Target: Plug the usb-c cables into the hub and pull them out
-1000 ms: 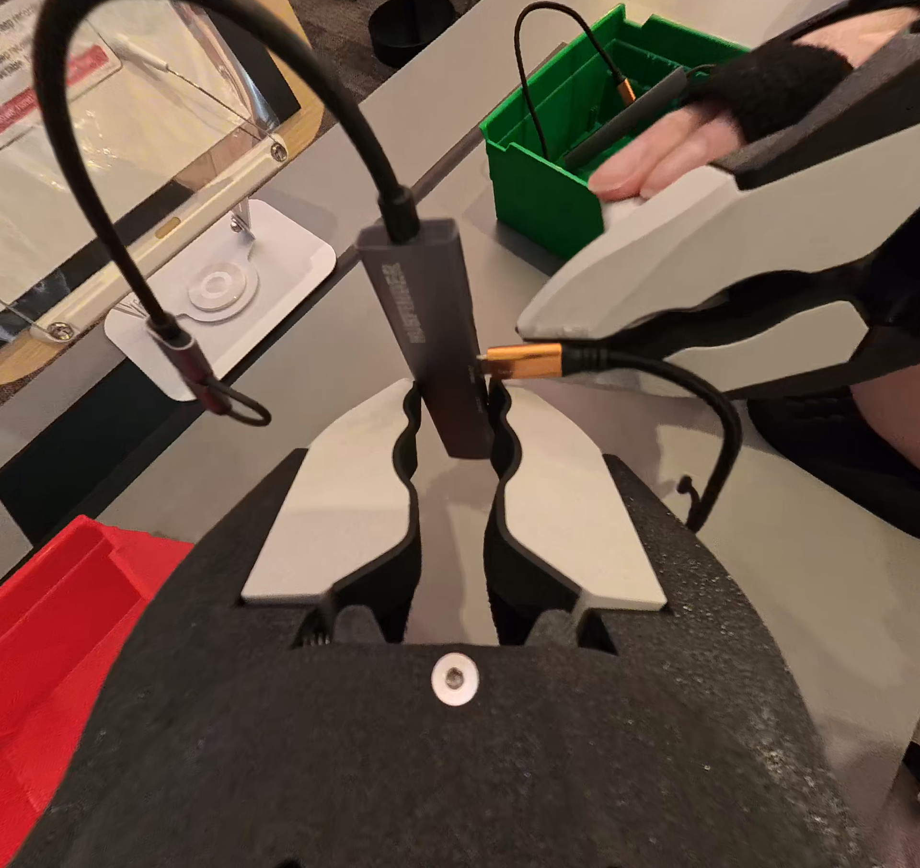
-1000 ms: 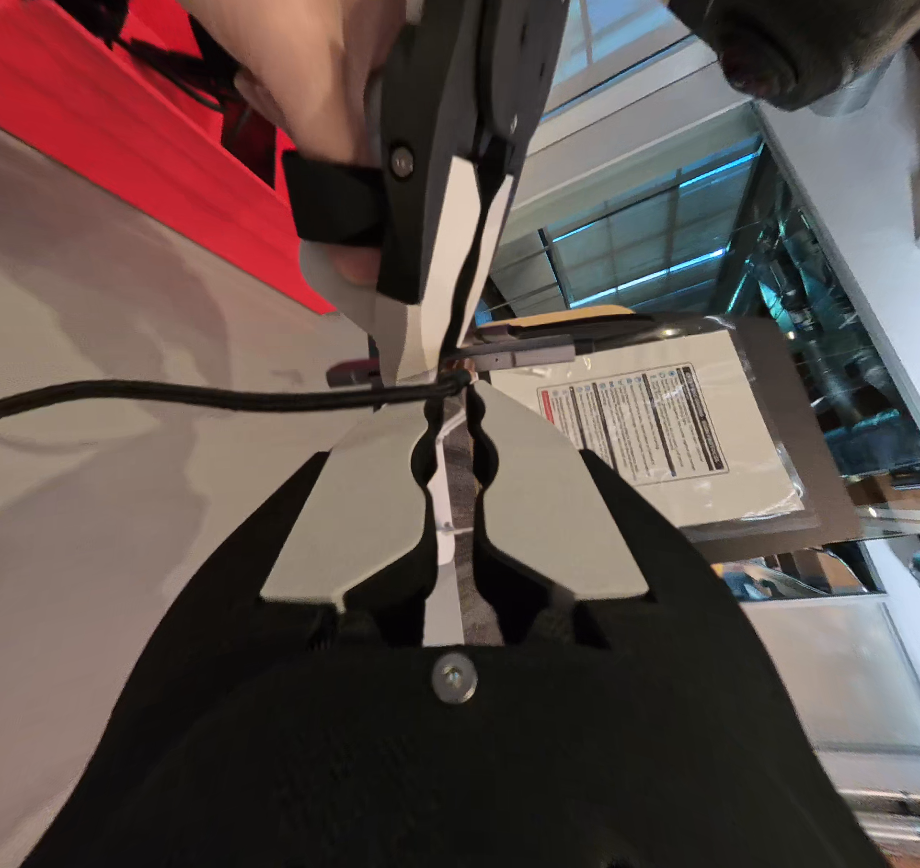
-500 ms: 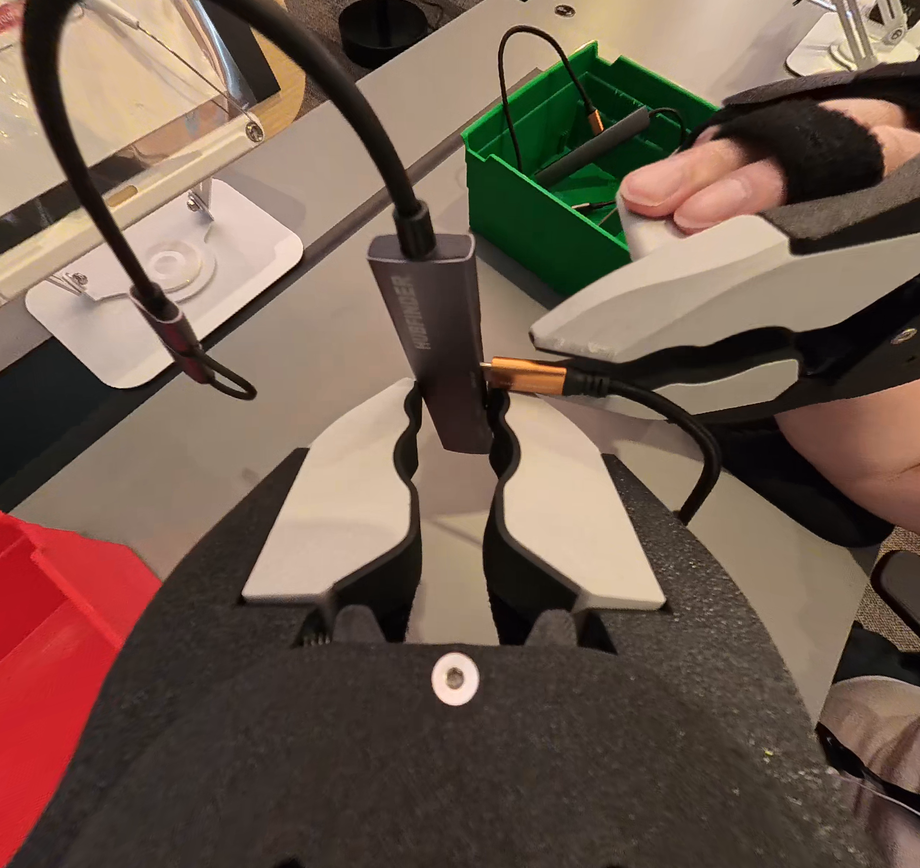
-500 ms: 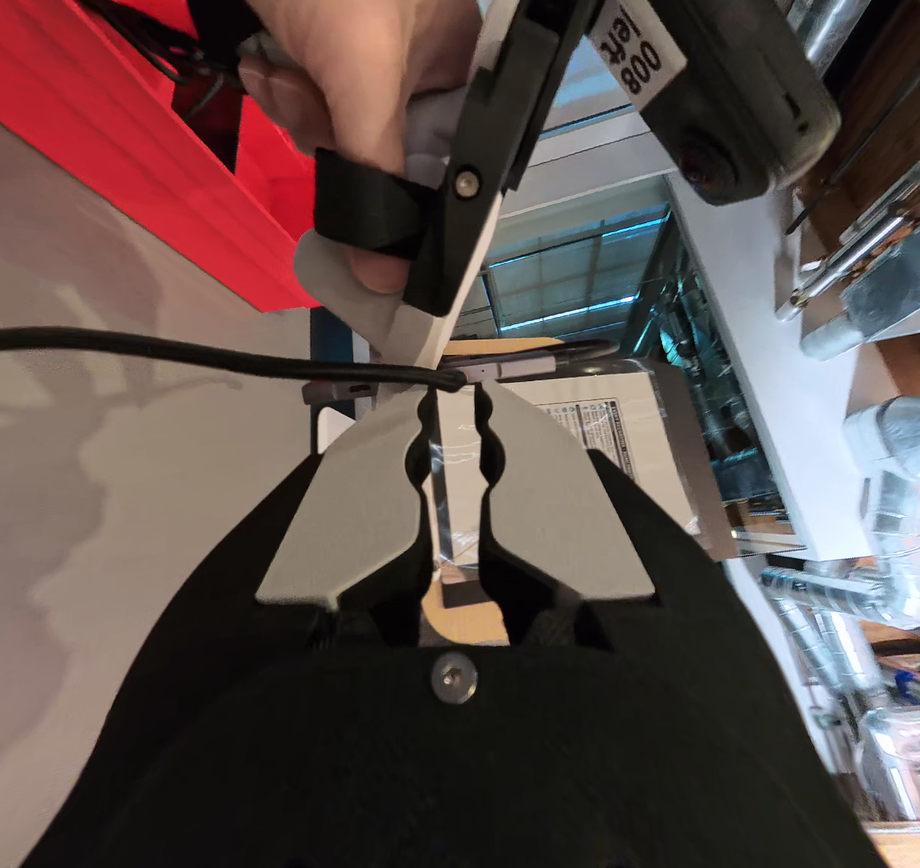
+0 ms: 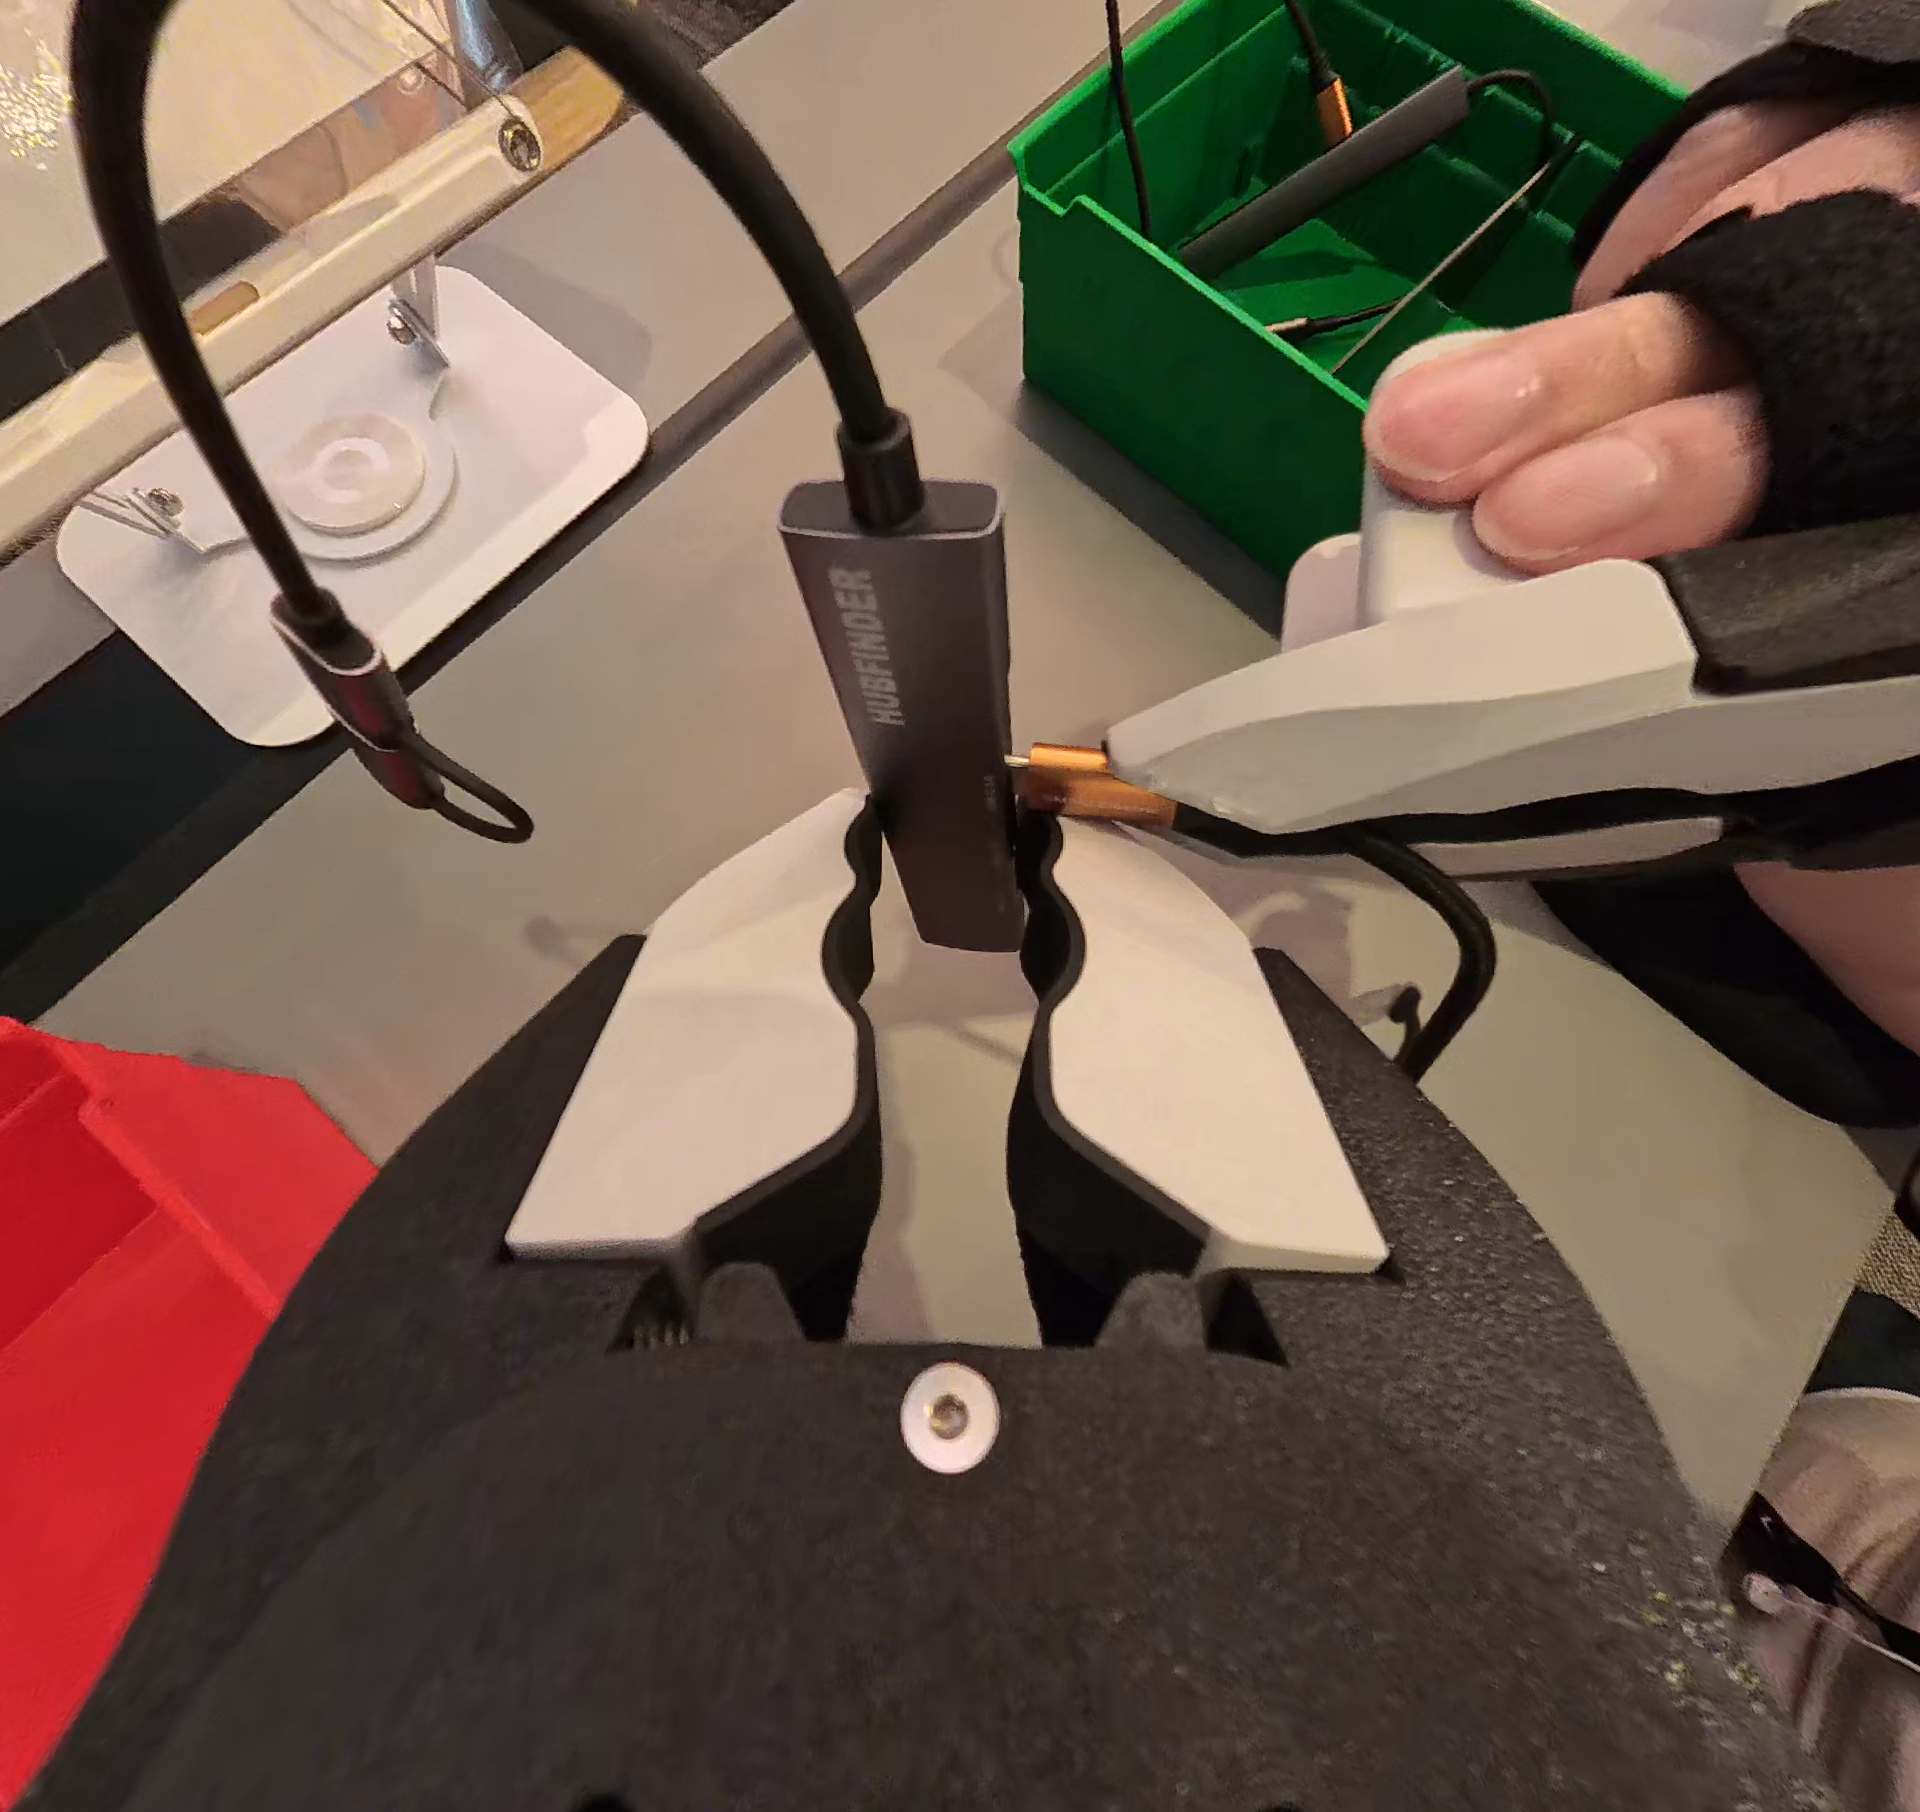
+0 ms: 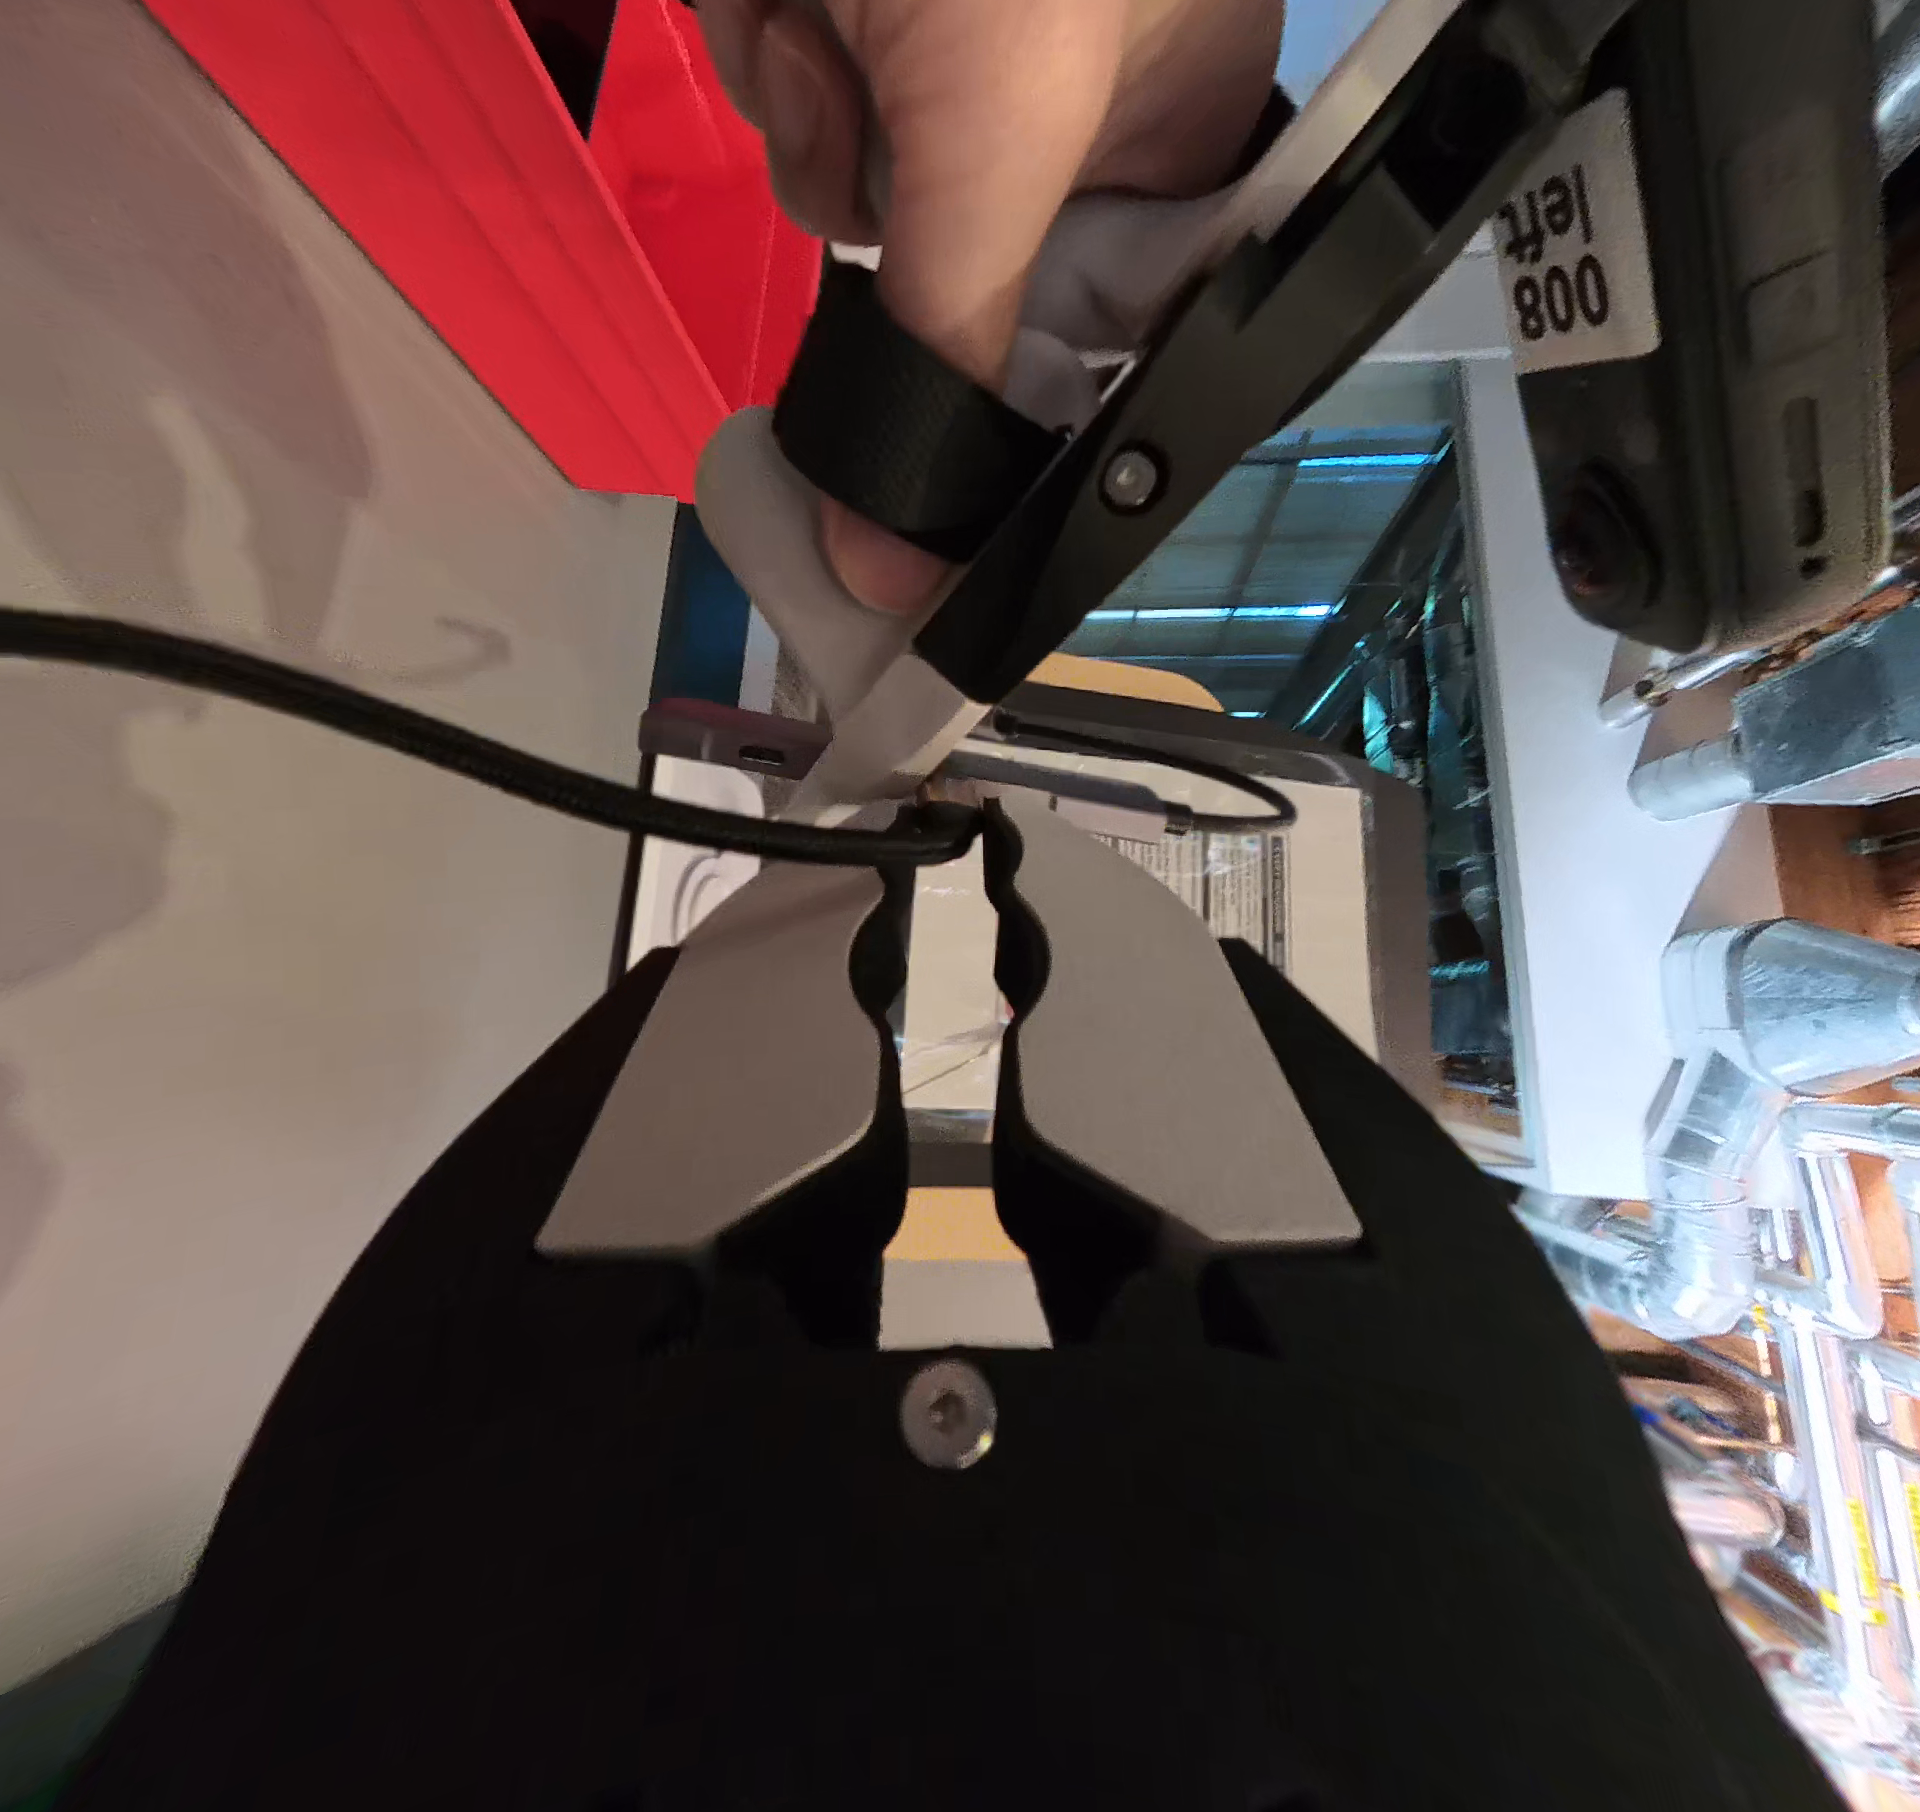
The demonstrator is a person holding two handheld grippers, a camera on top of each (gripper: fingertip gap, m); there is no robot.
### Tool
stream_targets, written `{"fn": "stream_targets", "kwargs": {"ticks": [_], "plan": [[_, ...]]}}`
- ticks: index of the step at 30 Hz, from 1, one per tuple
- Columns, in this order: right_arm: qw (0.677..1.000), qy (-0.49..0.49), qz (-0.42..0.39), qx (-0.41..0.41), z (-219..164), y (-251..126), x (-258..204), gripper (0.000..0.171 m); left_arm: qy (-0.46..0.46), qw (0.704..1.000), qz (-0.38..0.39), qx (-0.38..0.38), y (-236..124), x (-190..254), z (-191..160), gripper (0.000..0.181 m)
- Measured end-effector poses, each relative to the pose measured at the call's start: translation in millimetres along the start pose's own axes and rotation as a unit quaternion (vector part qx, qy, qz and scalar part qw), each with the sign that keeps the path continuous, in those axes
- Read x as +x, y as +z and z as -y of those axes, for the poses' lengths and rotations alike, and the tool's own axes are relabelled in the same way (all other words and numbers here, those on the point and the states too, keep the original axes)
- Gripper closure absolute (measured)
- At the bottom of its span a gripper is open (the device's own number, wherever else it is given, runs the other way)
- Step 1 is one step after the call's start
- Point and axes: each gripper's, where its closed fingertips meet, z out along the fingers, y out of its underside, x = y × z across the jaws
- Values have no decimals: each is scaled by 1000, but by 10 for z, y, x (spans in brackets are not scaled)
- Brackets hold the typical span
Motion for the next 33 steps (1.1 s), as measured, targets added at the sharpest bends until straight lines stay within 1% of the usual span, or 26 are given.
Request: {"fn": "stream_targets", "kwargs": {"ticks": [5,11,16,18,22,29,33], "plan": [[999,54,4,-5,-30,13,39,158,3,1000,8,15,-5,-23,49,157],[997,80,-10,-12,-43,38,91,158,8,999,18,30,-44,-61,92,157],[986,163,-17,13,-95,-24,222,158,29,997,11,75,-147,-18,231,157],[984,179,-21,20,-102,-46,261,158,55,994,19,89,-180,-9,278,157],[980,194,-34,29,-111,-73,317,159,73,991,27,112,-230,7,342,157],[980,185,-70,21,-98,-31,358,158,55,990,30,128,-271,-27,369,157],[978,189,-84,28,-82,-45,394,158,64,988,38,137,-308,-15,393,157]]}}
